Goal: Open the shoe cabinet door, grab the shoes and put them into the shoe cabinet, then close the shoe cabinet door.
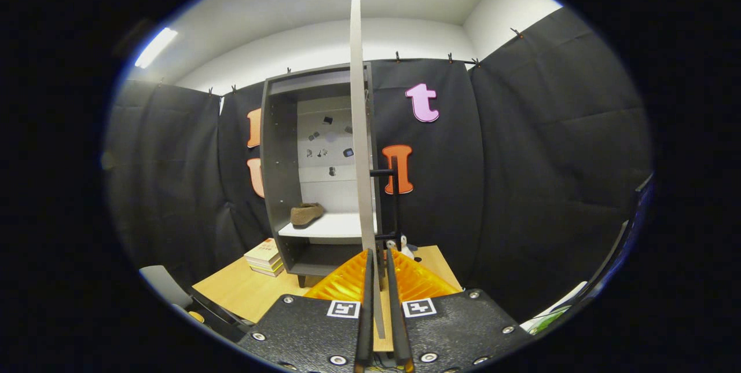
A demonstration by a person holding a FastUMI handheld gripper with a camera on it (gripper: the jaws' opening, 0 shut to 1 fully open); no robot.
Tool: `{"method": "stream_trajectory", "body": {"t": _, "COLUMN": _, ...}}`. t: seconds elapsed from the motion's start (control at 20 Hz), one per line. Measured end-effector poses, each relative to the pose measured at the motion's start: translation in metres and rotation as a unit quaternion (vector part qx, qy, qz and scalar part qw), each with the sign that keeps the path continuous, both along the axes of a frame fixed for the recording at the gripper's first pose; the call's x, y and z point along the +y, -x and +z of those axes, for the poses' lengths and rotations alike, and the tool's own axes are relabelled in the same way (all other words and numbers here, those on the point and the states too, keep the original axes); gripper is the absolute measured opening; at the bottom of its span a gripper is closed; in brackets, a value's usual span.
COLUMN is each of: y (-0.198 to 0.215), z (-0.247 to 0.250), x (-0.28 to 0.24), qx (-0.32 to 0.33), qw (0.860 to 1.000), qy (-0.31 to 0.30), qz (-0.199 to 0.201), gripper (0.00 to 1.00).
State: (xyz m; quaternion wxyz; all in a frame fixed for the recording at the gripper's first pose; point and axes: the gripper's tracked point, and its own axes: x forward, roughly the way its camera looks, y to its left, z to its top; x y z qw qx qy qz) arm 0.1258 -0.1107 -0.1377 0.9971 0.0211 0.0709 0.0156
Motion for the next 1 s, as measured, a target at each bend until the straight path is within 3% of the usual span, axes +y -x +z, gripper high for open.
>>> {"method": "stream_trajectory", "body": {"t": 0.15, "y": 0.004, "z": -0.013, "x": 0.020, "qx": 0.014, "qw": 1.000, "qy": 0.005, "qz": -0.007, "gripper": 0.17}}
{"method": "stream_trajectory", "body": {"t": 0.3, "y": -0.001, "z": -0.035, "x": 0.045, "qx": 0.034, "qw": 0.999, "qy": 0.029, "qz": -0.016, "gripper": 0.27}}
{"method": "stream_trajectory", "body": {"t": 0.8, "y": -0.036, "z": -0.127, "x": 0.165, "qx": 0.124, "qw": 0.992, "qy": 0.022, "qz": -0.011, "gripper": 0.59}}
{"method": "stream_trajectory", "body": {"t": 1.0, "y": -0.045, "z": -0.166, "x": 0.204, "qx": 0.152, "qw": 0.988, "qy": 0.001, "qz": 0.001, "gripper": 0.61}}
